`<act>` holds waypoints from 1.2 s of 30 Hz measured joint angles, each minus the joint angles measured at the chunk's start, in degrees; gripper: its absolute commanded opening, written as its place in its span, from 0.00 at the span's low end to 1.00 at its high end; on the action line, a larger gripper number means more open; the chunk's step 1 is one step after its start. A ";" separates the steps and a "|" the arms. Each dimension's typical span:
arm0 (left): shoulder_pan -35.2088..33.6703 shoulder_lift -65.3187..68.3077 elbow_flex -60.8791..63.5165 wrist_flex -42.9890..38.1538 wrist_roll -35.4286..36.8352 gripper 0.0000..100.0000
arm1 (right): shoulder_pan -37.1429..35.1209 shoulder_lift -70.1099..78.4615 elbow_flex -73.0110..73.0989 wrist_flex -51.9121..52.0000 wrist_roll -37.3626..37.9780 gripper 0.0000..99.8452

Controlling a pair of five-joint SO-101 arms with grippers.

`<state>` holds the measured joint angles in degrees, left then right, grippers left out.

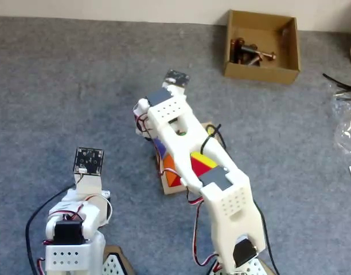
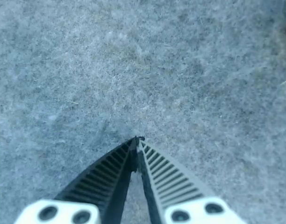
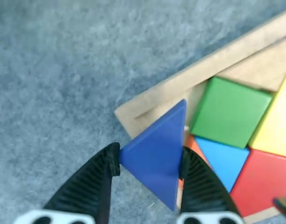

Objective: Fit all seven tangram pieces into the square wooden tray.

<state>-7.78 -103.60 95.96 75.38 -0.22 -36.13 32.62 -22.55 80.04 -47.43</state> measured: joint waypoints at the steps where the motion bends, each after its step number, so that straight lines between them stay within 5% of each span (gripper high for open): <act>1: 0.00 0.00 0.00 0.00 0.00 0.01 | 0.26 0.00 0.00 0.00 0.00 0.09; 18: 0.00 0.00 0.00 0.00 0.00 0.01 | 0.70 0.00 0.00 -2.81 -2.64 0.10; 26: 0.00 0.00 0.00 0.00 0.00 0.01 | 0.70 0.00 0.53 -1.49 -5.10 0.27; 36: 0.00 0.00 0.00 0.00 0.00 0.01 | 0.70 0.00 2.02 -0.79 -7.30 0.28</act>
<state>-7.78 -103.60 95.96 75.38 -0.22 -35.43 32.62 -20.53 79.25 -54.73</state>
